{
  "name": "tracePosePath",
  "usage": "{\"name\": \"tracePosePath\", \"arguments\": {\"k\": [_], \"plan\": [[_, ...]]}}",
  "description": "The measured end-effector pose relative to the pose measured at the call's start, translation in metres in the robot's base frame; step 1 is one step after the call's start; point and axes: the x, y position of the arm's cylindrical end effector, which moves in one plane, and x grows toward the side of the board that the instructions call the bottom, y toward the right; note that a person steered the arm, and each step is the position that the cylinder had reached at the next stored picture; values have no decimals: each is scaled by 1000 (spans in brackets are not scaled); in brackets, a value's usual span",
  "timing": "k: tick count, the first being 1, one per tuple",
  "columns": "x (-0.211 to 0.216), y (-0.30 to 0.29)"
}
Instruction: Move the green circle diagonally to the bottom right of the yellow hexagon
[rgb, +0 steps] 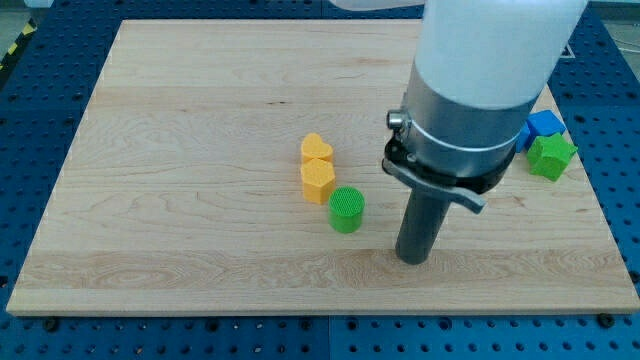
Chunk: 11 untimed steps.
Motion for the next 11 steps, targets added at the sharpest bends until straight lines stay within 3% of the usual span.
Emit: {"name": "tracePosePath", "arguments": {"k": [2,4,7,11], "plan": [[4,-74],[-40,-123],[-40,-68],[-40,-49]]}}
